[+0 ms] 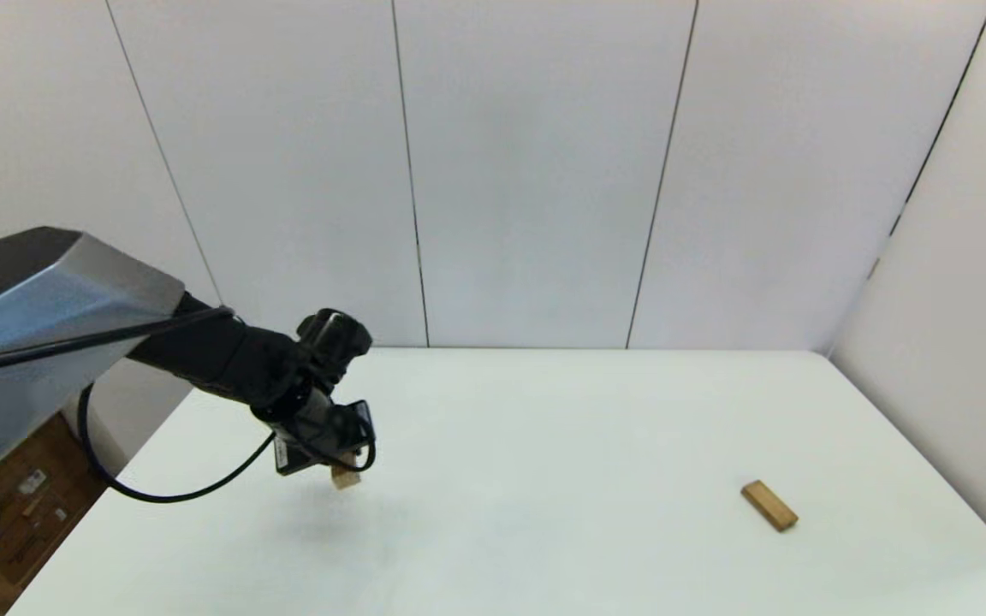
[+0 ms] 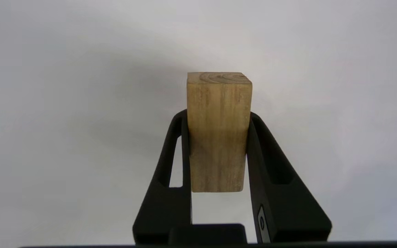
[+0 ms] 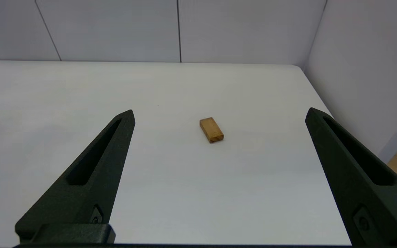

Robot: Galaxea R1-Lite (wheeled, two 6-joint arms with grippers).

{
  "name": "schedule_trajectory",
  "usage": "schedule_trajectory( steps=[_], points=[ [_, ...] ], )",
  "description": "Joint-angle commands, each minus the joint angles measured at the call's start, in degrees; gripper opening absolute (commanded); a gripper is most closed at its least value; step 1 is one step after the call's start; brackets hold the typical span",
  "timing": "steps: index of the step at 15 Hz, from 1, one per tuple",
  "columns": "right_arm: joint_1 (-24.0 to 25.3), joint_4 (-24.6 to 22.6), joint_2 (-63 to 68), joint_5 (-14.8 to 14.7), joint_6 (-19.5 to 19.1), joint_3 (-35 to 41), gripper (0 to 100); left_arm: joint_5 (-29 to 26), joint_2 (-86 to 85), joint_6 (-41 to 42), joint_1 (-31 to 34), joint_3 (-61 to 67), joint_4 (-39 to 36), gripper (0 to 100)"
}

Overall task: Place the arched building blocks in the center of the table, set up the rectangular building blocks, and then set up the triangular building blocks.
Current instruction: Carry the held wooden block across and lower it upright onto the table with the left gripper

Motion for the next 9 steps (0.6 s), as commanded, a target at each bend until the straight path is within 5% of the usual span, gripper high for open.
schedule_trajectory(
  steps=[1, 9],
  points=[
    [0.01, -0.01, 0.07, -0.03, -0.02, 0.01, 100, -9.51, -9.13, 22.72, -10.89, -0.02, 0.01, 0],
    [0.01, -0.01, 0.07, -0.03, -0.02, 0.01, 100, -18.74, -1.57, 64.21, -16.95, -4.51, 7.92, 0]
  ],
)
